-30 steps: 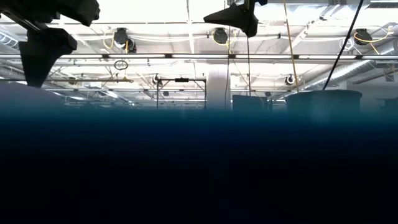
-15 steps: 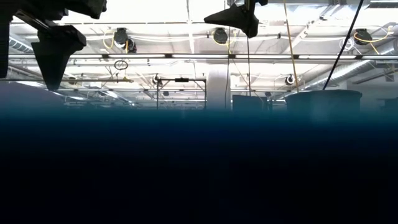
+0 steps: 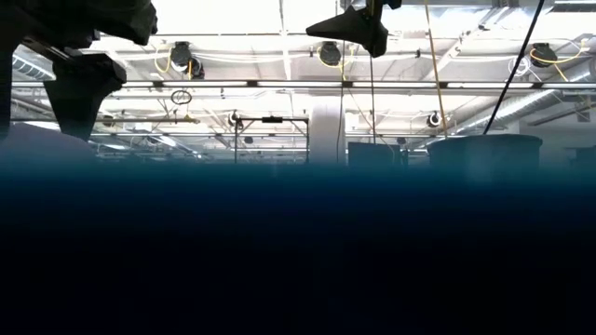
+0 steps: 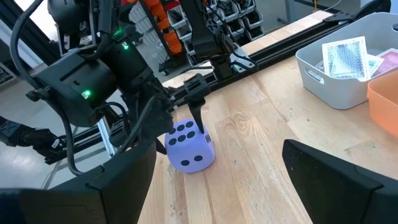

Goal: Pick & Place Toys
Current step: Put the purple dice into the orange bin

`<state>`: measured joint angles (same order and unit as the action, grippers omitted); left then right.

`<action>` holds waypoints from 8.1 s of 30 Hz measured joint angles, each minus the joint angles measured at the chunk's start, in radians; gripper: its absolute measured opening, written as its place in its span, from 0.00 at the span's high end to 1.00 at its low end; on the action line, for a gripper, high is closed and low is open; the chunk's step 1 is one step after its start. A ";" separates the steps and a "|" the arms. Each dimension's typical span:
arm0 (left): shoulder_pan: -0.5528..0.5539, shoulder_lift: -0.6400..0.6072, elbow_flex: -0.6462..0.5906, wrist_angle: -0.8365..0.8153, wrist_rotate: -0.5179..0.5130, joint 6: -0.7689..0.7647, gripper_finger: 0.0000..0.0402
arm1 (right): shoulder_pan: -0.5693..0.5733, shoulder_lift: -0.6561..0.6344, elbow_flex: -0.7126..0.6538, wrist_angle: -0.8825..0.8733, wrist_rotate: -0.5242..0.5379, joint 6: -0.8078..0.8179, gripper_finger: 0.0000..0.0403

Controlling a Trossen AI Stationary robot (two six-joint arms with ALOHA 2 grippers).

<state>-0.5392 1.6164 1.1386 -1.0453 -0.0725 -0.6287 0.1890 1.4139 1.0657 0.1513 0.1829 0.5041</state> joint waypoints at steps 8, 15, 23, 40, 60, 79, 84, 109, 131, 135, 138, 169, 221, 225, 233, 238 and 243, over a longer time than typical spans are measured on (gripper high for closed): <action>0.000 -0.004 -0.043 0.018 0.016 -0.008 0.00 | 0.000 0.000 0.000 0.000 0.000 0.000 0.15; 0.000 -0.003 -0.055 0.026 0.018 0.029 0.00 | 0.000 0.000 0.000 0.000 0.000 -0.009 0.15; 0.000 -0.001 -0.058 0.050 -0.006 0.051 0.00 | 0.000 0.000 0.000 0.000 0.000 -0.012 0.15; 0.002 0.000 -0.059 0.054 0.018 0.046 0.10 | 0.000 0.000 0.000 -0.003 0.000 -0.024 0.15; 0.227 -0.116 0.147 -0.145 -0.081 0.133 0.16 | -0.013 0.000 0.000 -0.007 -0.004 -0.048 0.15; 0.864 -0.116 0.409 -0.068 -0.084 0.706 0.15 | -0.049 0.000 0.000 -0.033 -0.002 0.043 0.15; 0.991 -0.059 0.409 0.080 -0.008 0.837 0.15 | -0.096 0.000 0.000 -0.029 -0.001 0.089 0.15; 1.136 0.384 0.732 -0.022 0.068 1.065 0.15 | -0.202 0.000 0.000 -0.044 -0.004 0.078 0.15; 1.135 0.468 0.727 -0.054 0.044 0.993 0.10 | -0.252 0.000 0.000 -0.078 -0.056 0.007 0.15; 1.135 0.468 0.727 -0.053 0.027 1.013 0.04 | -0.255 0.000 0.000 -0.082 -0.056 0.007 0.15; 1.135 0.468 0.727 -0.052 -0.004 1.017 0.01 | -0.255 0.000 0.000 -0.081 -0.057 0.006 0.15; 1.133 0.468 0.727 -0.061 0.046 0.997 0.00 | -0.255 0.000 0.000 -0.081 -0.057 0.006 0.15; 1.119 0.466 0.727 0.022 0.129 0.960 0.00 | -0.720 0.406 0.000 0.418 -0.473 0.518 0.71; 1.118 0.466 0.727 0.028 0.133 0.974 0.00 | -0.720 0.423 0.000 0.499 -0.473 0.562 0.77; 1.106 0.466 0.727 0.050 0.119 0.996 0.00 | -0.720 0.422 0.001 0.526 -0.446 0.567 0.89; 1.100 0.466 0.727 0.055 0.091 1.013 0.00 | -0.720 0.421 0.001 0.525 -0.446 0.557 0.99; 1.099 0.466 0.727 0.053 0.091 1.017 0.00 | -0.720 0.421 0.001 0.525 -0.449 0.551 1.00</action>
<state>0.5602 2.0827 1.8656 -0.9924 0.0181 0.3878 -0.5308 1.8351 1.0668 0.6765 -0.2662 1.0555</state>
